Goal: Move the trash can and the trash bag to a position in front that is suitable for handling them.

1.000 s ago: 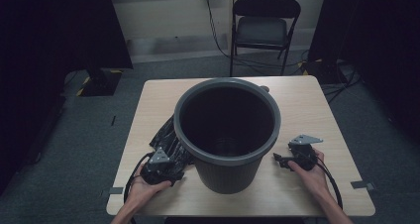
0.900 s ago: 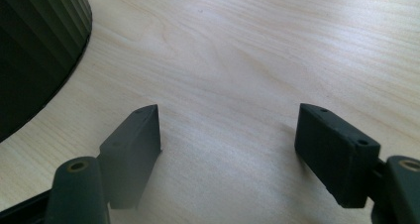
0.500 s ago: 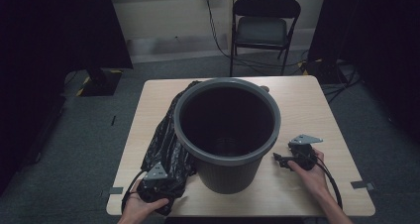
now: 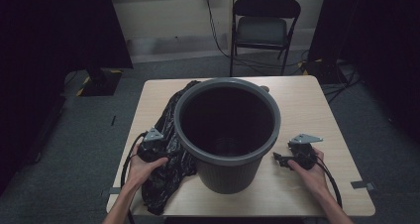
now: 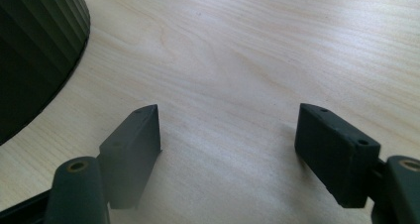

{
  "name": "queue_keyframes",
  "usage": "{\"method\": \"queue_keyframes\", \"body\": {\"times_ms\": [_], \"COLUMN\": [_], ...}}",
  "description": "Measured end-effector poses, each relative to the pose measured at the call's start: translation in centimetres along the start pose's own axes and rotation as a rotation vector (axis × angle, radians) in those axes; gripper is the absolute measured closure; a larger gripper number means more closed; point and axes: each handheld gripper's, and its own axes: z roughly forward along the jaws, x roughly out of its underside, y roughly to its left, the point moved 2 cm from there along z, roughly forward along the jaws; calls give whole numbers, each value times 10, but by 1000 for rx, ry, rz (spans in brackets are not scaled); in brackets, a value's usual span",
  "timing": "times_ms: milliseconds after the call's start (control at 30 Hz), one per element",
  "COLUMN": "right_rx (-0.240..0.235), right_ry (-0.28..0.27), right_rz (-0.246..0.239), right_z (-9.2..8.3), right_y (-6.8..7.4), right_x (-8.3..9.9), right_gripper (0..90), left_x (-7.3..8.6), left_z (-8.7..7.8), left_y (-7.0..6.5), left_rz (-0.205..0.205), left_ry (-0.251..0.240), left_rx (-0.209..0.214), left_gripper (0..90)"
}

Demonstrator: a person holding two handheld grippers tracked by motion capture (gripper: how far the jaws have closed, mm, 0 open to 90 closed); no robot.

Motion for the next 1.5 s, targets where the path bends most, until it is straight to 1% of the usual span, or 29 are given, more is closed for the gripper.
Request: {"method": "queue_keyframes", "body": {"times_ms": [33,67,100,167,233,267,333,367,400,433,567,600,700,733,767,800,900,933,967,1033,1067,1100,1133,1167,1200,1233,1300,1333,1500], "right_rx": [0,-2,-2,-1,1,1,0,0,1,1,1,1,3,4,7,7,9,9,9,9,10,10,10,10,10,11,10,11,10], "right_ry": [0,1,1,0,0,0,0,0,-1,0,1,1,3,3,4,4,5,5,5,6,7,7,7,7,6,7,7,7,7], "right_rz": [0,0,0,-1,-4,-3,-2,-2,-1,-1,-6,-8,-5,-5,-6,-6,-7,-8,-8,-7,-8,-8,-8,-8,-8,-8,-9,-9,-13], "right_z": [0,0,0,0,0,0,0,0,0,0,1,1,1,1,2,2,2,2,2,2,2,2,2,2,2,2,2,2,2], "right_y": [0,0,0,0,0,0,0,0,0,0,1,1,1,1,1,1,1,1,1,2,2,2,2,2,2,2,2,2,2], "right_x": [0,0,0,0,0,0,0,0,0,0,0,0,-1,-1,-1,-1,-1,-1,-1,-1,-1,-1,-1,-1,-1,-1,-1,-1,-1], "right_gripper": [252,251,251,251,251,251,251,251,251,251,248,247,247,247,246,246,245,245,245,244,244,244,244,244,244,243,243,243,242], "left_x": [0,3,3,5,7,8,14,14,20,23,31,36,40,41,41,42,41,36,36,31,26,26,23,23,21,19,16,15,15], "left_z": [0,6,6,9,10,9,4,4,0,-2,-10,-15,-18,-19,-19,-19,-16,-11,-11,-6,-1,-1,3,3,5,7,9,11,12], "left_y": [0,3,3,6,6,6,0,0,-4,-6,-12,-18,-23,-25,-25,-26,-26,-22,-22,-15,-10,-10,-6,-6,-5,-3,-2,-2,-2], "left_rz": [0,-18,-18,-7,-14,-6,-12,-12,-38,-43,-42,-38,-47,-58,-53,-64,-87,-112,-112,-125,-149,-149,-147,-147,-166,-168,-178,-188,-200], "left_ry": [0,10,10,37,32,37,25,25,6,3,2,-3,-10,-7,-13,-19,-37,-41,-41,-38,-39,-39,-39,-39,-38,-41,-37,-38,-37], "left_rx": [0,-18,-18,-66,-64,-66,-70,-70,-58,-61,-58,-58,-60,-61,-69,-74,-100,-124,-124,-153,-157,-157,-176,-176,-182,-195,-197,-215,-218], "left_gripper": [293,282,278,271,261,259,263,264,265,262,263,263,262,262,260,260,257,257,258,257,258,258,258,259,259,261,261,260,261]}}
